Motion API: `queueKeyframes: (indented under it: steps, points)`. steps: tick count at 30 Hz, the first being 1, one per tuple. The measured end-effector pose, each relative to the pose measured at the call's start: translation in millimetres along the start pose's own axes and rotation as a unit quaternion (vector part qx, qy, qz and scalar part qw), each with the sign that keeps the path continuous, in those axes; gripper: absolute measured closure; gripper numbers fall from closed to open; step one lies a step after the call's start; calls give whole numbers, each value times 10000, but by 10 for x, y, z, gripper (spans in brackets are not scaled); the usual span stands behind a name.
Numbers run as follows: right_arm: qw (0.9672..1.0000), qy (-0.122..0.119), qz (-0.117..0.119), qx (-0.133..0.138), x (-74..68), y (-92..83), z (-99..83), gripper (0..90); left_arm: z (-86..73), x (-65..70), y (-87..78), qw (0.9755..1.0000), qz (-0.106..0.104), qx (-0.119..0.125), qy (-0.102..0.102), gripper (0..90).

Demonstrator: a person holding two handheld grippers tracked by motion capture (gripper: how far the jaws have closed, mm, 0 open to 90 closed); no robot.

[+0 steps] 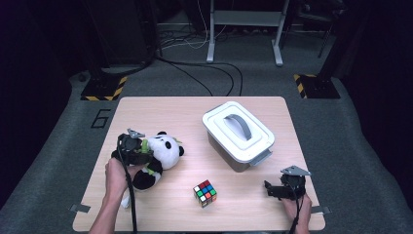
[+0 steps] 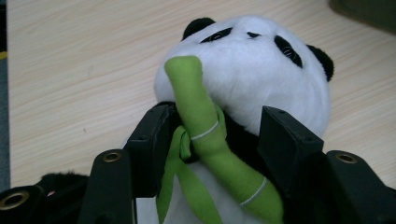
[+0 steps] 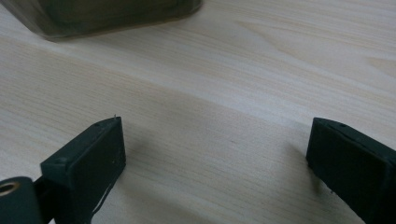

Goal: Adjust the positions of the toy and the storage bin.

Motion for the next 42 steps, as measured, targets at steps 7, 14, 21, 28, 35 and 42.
queueKeyframes:
  steps: [7,14,21,28,35,42]
  points:
    - [10000,6,2,-3,0,2,1,38,-97,-63,83,9994,-73,-316,-138,512]
    - [10000,-20,23,3,-7,0,2,39,-26,-132,146,9990,-144,-426,-30,697]
    - [10000,-27,30,-3,-6,2,2,36,53,-118,50,9974,-618,-201,311,787]
    - [10000,2,-4,-8,-8,0,1,34,166,-83,24,9930,-1016,-174,575,791]
    - [10000,1,-10,-22,-6,3,0,27,266,101,73,9885,-1287,-87,792,791]
    - [10000,10,6,-27,-6,4,-1,26,92,51,281,9979,-580,262,-108,587]
Point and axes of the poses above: each handheld gripper's, and its own axes: y roughly forward along the jaws, z roughly out of its top, x roughly to its right, the point moved 9 cm from there along y, roughly forward along the jaws, and after that the axes turned 10 degrees about -y, right-handed, at the moved point
